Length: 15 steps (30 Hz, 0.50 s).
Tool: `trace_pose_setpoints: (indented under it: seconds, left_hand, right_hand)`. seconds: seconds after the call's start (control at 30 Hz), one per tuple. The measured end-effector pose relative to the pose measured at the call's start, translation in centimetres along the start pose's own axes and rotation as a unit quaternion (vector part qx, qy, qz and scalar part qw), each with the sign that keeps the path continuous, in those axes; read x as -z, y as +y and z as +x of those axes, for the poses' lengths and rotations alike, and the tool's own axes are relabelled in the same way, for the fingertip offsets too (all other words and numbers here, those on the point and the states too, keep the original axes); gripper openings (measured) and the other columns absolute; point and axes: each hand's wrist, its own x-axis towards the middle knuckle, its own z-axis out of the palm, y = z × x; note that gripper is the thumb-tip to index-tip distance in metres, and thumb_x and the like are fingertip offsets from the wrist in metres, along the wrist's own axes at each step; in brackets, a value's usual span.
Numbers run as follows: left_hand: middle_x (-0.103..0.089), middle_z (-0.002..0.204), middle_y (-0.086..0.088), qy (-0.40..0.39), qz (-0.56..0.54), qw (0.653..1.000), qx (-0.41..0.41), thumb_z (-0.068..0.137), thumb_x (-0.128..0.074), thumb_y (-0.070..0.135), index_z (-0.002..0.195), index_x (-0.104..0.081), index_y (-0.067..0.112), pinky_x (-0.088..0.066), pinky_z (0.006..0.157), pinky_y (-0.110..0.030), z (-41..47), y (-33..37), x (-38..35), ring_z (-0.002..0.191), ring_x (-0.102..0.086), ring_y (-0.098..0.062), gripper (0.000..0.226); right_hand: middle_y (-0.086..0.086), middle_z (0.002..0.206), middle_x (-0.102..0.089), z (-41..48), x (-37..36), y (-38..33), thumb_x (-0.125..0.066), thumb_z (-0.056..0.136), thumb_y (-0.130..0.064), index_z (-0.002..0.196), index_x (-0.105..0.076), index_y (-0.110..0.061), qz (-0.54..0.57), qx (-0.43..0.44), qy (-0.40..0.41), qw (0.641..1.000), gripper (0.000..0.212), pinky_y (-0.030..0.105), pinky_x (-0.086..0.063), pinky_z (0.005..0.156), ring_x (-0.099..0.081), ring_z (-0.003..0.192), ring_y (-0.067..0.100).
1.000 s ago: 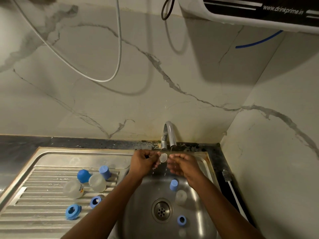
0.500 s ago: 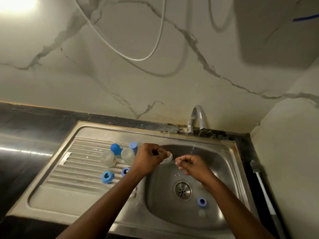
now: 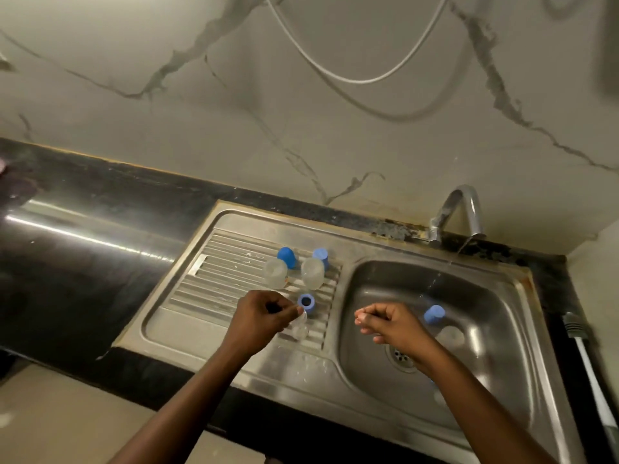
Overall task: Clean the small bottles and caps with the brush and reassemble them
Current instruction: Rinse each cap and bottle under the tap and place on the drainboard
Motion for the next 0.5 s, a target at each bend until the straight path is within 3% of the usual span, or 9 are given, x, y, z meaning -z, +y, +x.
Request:
trace_pose_setpoints:
  seconds: [0.27,0.5]
  left_hand:
    - [-0.075,0.067,-0.008,0.02,0.016,0.999,0.036,0.087,-0.087,0.029,0.076,-0.08,0.015,-0.061,0.069,-0.046,0.0,-3.9,4.2,0.069,-0.073,-0.032,0.019]
    - [-0.075,0.067,0.001,-0.006,0.062,0.997,0.052,0.085,-0.088,0.033,0.073,-0.079,0.019,-0.063,0.072,-0.048,1.1,-7.0,4.4,0.064,-0.073,-0.018,0.02]
  right_hand:
    - [-0.002,0.099,-0.08,0.5,-3.9,0.0,-0.067,0.099,-0.026,0.106,-0.078,-0.019,-0.016,-0.007,-0.011,1.0,0.014,0.03,-0.054,0.08,-0.076,0.096,0.016]
    - [-0.006,0.1,-0.08,0.6,-5.9,0.0,-0.067,0.1,-0.028,0.106,-0.078,-0.022,-0.017,-0.02,-0.013,1.0,0.014,0.034,-0.056,0.088,-0.076,0.097,0.013]
